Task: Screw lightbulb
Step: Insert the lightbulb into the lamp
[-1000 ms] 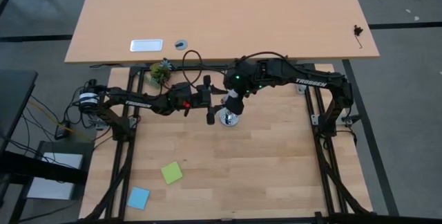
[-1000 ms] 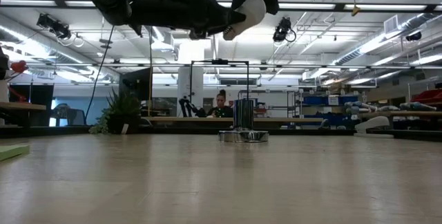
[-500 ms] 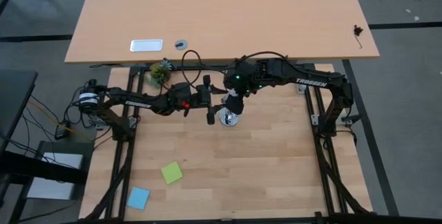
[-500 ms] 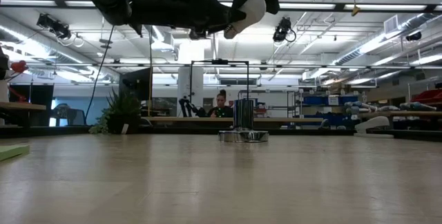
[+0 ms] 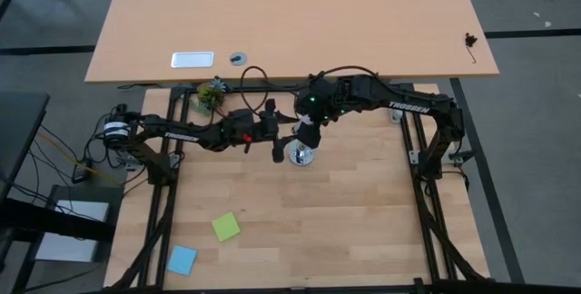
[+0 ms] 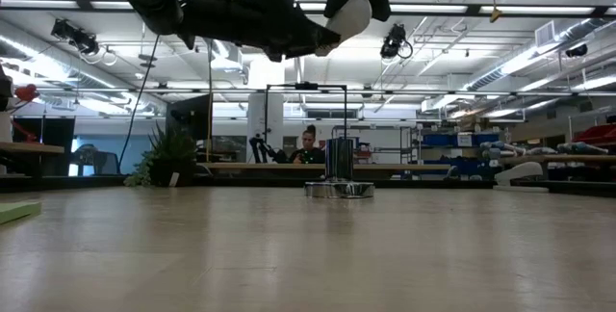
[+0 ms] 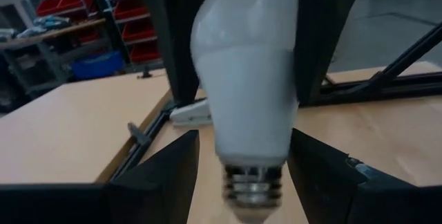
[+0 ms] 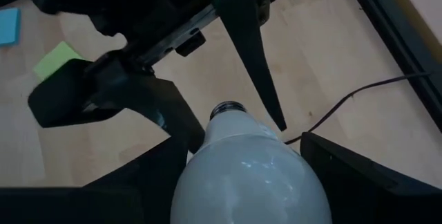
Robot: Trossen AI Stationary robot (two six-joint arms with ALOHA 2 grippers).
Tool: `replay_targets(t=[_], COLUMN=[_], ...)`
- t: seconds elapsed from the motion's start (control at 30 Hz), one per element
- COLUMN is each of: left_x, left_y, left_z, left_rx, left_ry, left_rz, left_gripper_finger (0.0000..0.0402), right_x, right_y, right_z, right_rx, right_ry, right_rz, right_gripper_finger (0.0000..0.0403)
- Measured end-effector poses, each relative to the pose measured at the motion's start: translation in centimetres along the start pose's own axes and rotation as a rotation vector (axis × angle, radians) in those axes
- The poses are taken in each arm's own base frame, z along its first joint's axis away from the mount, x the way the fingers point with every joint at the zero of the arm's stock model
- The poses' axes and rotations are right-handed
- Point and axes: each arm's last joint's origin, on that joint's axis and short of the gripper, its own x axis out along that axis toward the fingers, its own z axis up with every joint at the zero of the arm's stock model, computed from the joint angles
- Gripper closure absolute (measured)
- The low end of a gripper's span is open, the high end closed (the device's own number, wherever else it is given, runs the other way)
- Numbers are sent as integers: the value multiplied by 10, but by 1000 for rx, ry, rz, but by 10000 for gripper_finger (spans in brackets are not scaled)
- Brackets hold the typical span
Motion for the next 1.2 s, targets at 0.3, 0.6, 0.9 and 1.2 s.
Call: replay_targets(t=[0.3,0.6,0.9,1.2], left_x=[-1,-4,-24,-34], left_y=[-3,-5,-6,-3], left_z=[-14,-27,-51,-70], left_rx=[-17,-25,-80,-110], left_ry=[141,240,107,193], left_rz=[-34,-96,-77,-36], left_gripper_finger=[183,183,183,204], right_x=[0,3,24,40], right_y=[-10,-24,-28,-29], right_z=[1,0,-12,-22], right_rx=[-2,4,6,5], right_ry=[6,34,102,144], right_rz=[-11,-31,-41,-26], right_gripper_finger=[125,125,125,125])
